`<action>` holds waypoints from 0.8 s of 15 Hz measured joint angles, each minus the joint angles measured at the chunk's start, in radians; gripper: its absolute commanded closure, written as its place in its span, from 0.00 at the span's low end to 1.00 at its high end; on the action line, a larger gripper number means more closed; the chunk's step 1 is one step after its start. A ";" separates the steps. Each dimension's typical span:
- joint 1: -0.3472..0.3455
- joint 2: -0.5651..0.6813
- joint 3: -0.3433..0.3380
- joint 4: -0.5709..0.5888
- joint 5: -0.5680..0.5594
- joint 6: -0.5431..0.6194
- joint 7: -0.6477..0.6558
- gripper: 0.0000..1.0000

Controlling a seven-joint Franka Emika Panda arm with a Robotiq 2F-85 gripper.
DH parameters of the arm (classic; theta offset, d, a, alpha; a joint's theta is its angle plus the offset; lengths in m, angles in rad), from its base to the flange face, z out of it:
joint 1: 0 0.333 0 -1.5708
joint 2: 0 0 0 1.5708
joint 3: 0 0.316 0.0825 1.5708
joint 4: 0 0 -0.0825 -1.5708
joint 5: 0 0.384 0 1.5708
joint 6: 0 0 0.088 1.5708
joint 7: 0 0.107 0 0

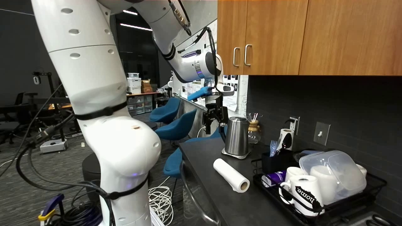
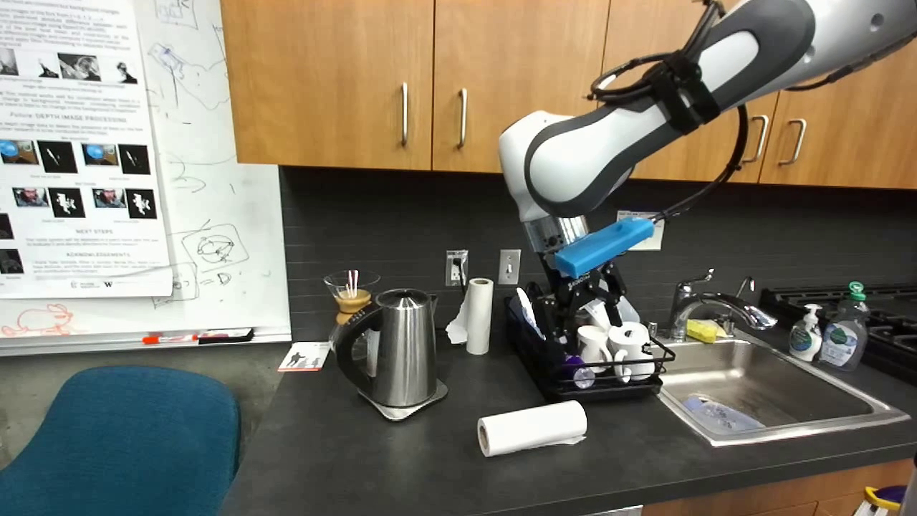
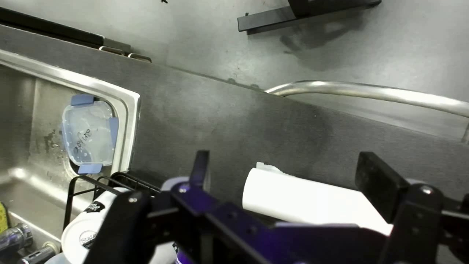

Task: Take the mug cup off the dish rack

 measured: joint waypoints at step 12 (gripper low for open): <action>0.025 0.162 0.022 0.116 0.004 0.084 0.104 0.00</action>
